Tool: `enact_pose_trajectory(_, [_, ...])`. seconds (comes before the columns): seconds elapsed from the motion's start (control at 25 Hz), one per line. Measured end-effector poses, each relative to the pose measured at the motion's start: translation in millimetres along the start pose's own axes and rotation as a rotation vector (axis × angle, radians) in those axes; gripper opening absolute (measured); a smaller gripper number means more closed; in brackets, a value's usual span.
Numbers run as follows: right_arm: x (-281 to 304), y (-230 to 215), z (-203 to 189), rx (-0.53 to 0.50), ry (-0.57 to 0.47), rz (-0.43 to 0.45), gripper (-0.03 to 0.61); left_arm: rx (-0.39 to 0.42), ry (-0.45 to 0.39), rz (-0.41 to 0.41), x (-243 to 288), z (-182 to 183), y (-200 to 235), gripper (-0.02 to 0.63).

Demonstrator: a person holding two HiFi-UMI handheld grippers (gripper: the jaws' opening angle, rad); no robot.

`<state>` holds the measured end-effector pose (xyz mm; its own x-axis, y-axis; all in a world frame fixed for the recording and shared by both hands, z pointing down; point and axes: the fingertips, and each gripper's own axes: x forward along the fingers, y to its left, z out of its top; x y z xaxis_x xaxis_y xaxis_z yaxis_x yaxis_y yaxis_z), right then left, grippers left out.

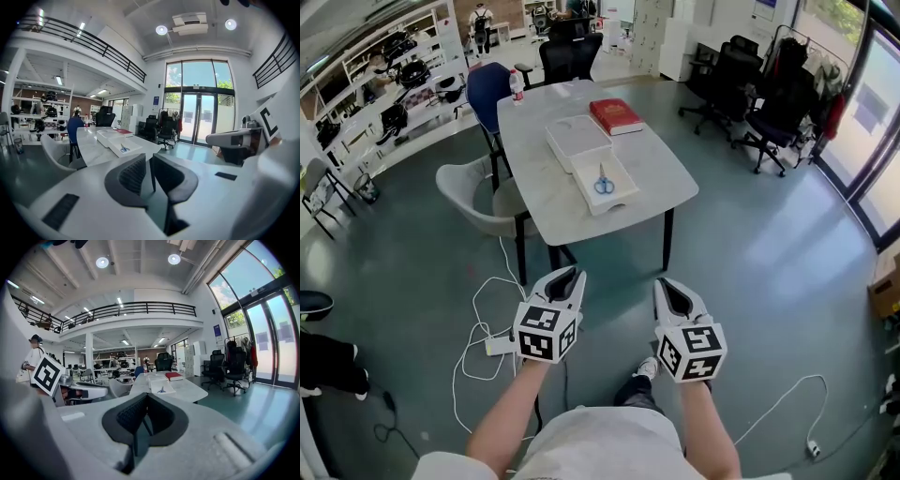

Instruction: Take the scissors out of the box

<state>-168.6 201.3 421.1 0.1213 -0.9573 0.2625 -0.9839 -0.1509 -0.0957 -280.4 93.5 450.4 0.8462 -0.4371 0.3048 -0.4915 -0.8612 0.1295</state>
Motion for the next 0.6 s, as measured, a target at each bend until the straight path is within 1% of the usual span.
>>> enact_pose_trajectory(0.16, [22.0,-27.1,9.9,0.012,0.003,0.018,0.005,-0.012,-0.003,0.031,28.3,13.8,4.0,0.026])
enact_pose_trajectory(0.36, [49.8,-68.1,21.2,0.024,0.006,0.060,0.005,0.006,0.002,0.087,68.5,30.8,1.9,0.032])
enact_pose_trajectory(0.4, [55.7,-75.8,23.7,0.025,0.007,0.070,0.005,0.005,0.001,0.097,77.0,34.7,1.6,0.042])
enact_pose_trajectory(0.48, [67.1,-90.0,28.3,0.024,0.010,0.093,0.005,-0.002,0.004,0.116,93.4,40.8,0.9,0.106])
enact_pose_trajectory(0.6, [80.6,-111.6,37.2,0.018,0.012,0.128,0.005,-0.013,0.008,0.142,114.7,48.9,-3.5,0.146])
